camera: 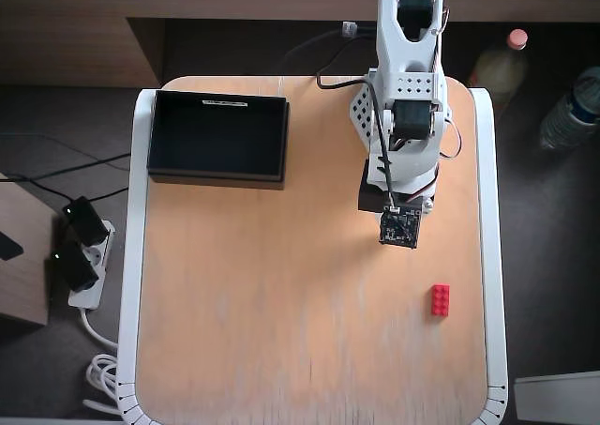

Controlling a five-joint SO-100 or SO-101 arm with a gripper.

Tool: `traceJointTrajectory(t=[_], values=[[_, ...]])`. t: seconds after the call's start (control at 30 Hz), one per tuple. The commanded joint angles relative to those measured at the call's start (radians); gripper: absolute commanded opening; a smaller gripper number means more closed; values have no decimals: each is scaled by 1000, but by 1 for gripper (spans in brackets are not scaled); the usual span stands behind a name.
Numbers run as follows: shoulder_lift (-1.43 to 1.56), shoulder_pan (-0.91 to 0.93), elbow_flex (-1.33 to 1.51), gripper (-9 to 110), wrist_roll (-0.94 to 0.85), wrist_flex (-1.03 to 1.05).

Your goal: Grasp a lego block and put it in the bin.

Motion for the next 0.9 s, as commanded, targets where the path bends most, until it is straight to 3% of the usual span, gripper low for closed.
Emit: traceJointTrajectory(t=[0.0, 0.87], values=[[91, -15, 155, 0, -6, 11], [91, -15, 155, 0, -29, 11]])
